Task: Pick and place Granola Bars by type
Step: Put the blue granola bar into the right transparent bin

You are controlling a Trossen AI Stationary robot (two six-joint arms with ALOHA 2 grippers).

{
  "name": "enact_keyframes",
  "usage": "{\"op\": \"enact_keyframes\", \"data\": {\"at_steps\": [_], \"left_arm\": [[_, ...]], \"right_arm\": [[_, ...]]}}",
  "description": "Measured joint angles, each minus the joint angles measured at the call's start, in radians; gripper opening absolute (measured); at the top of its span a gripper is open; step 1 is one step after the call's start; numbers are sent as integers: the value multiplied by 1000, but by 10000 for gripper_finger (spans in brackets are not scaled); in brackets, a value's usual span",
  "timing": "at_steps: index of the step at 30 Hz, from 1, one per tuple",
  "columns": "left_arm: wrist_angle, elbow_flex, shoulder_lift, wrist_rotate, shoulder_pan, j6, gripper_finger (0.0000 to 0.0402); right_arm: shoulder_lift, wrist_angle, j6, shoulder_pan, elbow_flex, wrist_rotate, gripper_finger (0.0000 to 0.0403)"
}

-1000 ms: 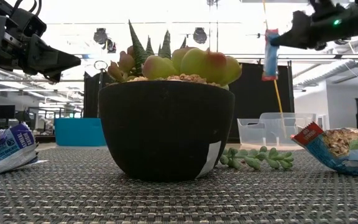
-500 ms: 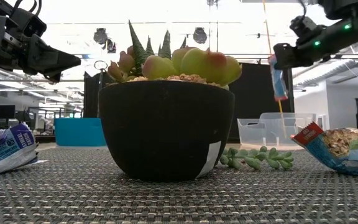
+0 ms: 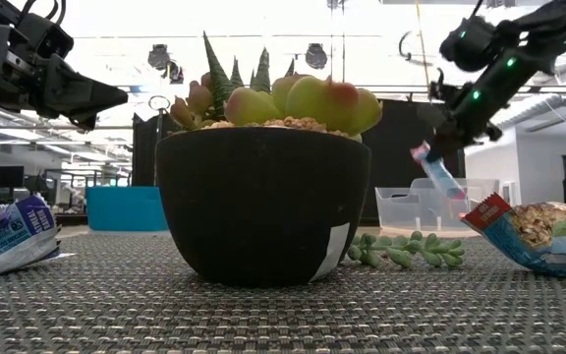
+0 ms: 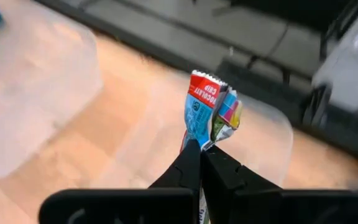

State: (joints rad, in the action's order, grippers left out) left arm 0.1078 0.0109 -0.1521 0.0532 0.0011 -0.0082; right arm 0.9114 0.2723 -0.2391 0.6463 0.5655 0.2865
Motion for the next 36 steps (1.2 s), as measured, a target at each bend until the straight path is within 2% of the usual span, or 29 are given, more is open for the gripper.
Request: {"op": "enact_keyframes", "data": {"at_steps": [8, 15, 22, 29, 36], "left_arm": [[0, 0, 0, 0, 0, 0, 47], [0, 0, 0, 0, 0, 0, 47], [0, 0, 0, 0, 0, 0, 47], [0, 0, 0, 0, 0, 0, 47], [0, 0, 0, 0, 0, 0, 47]], "right_arm": [[150, -12, -15, 83, 0, -111, 0], [219, -21, -18, 108, 0, -106, 0], [236, -40, -18, 110, 0, -99, 6], [236, -108, -8, 110, 0, -96, 48], [236, -128, 0, 110, 0, 5, 116]]}}
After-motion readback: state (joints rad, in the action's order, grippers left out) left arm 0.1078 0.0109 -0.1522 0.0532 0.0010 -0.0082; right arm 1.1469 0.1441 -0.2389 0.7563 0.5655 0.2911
